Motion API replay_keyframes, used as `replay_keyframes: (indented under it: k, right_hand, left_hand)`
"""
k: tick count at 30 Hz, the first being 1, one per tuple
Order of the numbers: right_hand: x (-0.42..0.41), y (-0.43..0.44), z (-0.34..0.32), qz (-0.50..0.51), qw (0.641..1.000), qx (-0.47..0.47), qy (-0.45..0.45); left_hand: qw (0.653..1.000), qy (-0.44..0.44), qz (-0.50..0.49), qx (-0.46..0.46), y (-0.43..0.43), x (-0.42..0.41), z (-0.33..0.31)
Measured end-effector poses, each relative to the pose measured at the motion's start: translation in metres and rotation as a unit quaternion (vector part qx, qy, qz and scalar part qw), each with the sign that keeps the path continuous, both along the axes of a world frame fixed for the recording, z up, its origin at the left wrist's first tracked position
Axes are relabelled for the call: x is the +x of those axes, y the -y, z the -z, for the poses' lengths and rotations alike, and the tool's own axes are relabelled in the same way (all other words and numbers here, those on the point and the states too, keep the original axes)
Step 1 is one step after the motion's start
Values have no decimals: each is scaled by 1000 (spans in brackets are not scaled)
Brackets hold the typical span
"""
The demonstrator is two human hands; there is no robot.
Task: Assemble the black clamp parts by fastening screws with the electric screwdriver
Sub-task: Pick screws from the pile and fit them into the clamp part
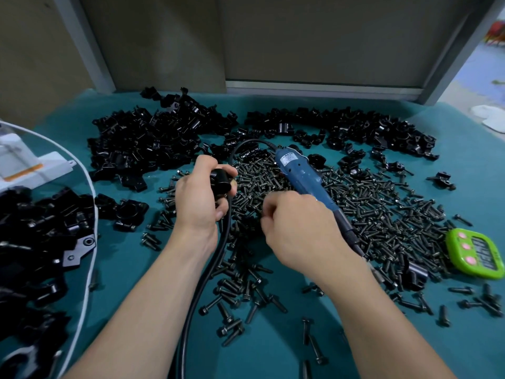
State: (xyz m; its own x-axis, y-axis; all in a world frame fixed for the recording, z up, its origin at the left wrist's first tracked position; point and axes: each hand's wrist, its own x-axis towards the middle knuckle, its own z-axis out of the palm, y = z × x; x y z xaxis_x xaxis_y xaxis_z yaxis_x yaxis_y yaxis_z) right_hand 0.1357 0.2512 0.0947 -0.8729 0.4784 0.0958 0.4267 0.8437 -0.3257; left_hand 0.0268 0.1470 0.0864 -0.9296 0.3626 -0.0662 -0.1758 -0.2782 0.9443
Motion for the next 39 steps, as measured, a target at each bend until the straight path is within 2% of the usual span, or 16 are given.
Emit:
replay_keyframes:
  k: [2,4,6,8,11,16,23,27,31,35,39]
  right_hand:
    - [-2,-6,0,10,985,-155,-74]
    - [-3,-8,-2,-1,940,-307,-147]
    - [-2,-6,-4,-5,888,-401,-224]
    - [-1,-6,-5,-10,841,-460,-286]
    - [0,-7,-9,-24,772,-540,-333]
    - [-1,-7,-10,-24,740,-577,-346]
    - [-3,-6,-4,-41,793,-476,-378]
    - [-4,-6,-2,-60,820,-439,-361]
    - [-2,-6,-2,-68,850,-408,-325]
    - [0,-4,-2,-81,875,-362,-311]
    - [0,0,-2,-74,900,-292,-314]
  left_hand:
    - [1000,-9,5,-4,0,0,1]
    - [1000,-24,17,-8,0,1,2]
    - [998,-42,34,-14,-1,3,2]
    - [996,-64,50,-27,-2,6,1]
    - [994,-88,60,-38,-5,12,1]
    - [993,-95,67,-35,-9,13,6]
    - [980,-160,70,-91,-12,8,18]
    - [979,-157,91,-88,-14,6,24]
    - [982,-141,63,-105,-15,5,26]
    - [967,-197,88,-138,-15,6,26]
    - [958,-234,31,-163,-12,10,23]
